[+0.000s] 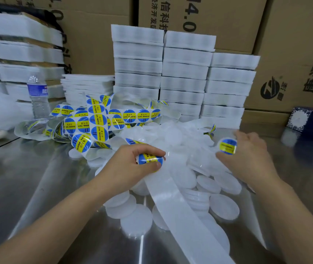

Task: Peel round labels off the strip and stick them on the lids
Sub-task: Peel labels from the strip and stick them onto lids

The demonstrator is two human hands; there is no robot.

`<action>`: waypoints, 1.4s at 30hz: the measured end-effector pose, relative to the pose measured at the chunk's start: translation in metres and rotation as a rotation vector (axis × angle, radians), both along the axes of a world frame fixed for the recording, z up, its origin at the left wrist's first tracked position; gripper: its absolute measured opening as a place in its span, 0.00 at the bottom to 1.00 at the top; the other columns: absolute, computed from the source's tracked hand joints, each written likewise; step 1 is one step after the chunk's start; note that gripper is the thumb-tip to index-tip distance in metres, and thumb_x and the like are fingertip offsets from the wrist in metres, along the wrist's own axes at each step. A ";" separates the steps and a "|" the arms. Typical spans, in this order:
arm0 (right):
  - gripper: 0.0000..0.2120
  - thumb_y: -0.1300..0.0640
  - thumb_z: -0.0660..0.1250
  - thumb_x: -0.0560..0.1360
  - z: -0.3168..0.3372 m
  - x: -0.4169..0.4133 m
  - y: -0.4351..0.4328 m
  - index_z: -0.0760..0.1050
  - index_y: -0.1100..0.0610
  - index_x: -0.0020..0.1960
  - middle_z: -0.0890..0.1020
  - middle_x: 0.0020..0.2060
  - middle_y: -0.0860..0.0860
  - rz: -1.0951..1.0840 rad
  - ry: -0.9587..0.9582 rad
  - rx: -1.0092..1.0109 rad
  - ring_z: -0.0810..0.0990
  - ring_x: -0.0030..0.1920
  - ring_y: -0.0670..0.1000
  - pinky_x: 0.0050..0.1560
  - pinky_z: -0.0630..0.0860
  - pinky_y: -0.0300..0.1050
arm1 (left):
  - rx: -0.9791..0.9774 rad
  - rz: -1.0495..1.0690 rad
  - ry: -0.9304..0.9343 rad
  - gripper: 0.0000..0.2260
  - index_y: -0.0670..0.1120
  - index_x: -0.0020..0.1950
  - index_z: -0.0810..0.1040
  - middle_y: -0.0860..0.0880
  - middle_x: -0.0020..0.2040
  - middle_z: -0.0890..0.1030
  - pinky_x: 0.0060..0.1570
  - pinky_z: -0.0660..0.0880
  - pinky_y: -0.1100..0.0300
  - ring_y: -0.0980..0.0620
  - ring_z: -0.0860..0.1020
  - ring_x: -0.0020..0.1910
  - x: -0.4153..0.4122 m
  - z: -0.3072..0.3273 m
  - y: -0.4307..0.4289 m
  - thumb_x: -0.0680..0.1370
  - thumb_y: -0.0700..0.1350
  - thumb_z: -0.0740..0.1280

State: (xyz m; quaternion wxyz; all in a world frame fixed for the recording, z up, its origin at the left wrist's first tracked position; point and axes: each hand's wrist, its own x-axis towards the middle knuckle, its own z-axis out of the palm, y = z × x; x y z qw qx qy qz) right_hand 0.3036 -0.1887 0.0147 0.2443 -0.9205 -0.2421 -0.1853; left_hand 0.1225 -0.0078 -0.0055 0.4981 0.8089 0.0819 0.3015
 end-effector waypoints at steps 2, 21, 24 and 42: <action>0.28 0.48 0.68 0.71 -0.003 0.017 -0.012 0.67 0.61 0.65 0.70 0.61 0.60 -0.153 0.094 -0.166 0.67 0.62 0.61 0.57 0.68 0.52 | 0.011 0.000 -0.021 0.19 0.59 0.52 0.80 0.58 0.46 0.84 0.45 0.76 0.70 0.60 0.82 0.45 0.000 0.000 0.002 0.72 0.35 0.72; 0.17 0.47 0.64 0.74 0.001 0.018 -0.020 0.75 0.50 0.61 0.73 0.62 0.55 -0.242 0.090 -0.359 0.69 0.62 0.59 0.60 0.65 0.51 | 0.027 -0.053 0.081 0.29 0.66 0.58 0.69 0.52 0.56 0.82 0.55 0.78 0.51 0.51 0.81 0.51 -0.003 0.001 0.001 0.69 0.37 0.74; 0.12 0.52 0.67 0.74 0.005 -0.013 0.005 0.80 0.50 0.57 0.79 0.57 0.54 0.139 -0.128 0.033 0.72 0.58 0.57 0.58 0.65 0.48 | 0.105 -0.002 0.062 0.25 0.65 0.54 0.74 0.62 0.42 0.80 0.38 0.74 0.72 0.66 0.77 0.38 -0.003 0.001 0.003 0.70 0.36 0.73; 0.04 0.55 0.70 0.68 -0.022 -0.085 0.043 0.83 0.53 0.41 0.79 0.35 0.48 0.673 -0.454 0.336 0.70 0.40 0.47 0.41 0.66 0.46 | 0.125 0.019 0.059 0.13 0.55 0.50 0.83 0.60 0.36 0.81 0.35 0.69 0.72 0.65 0.73 0.31 -0.001 0.001 0.002 0.70 0.39 0.74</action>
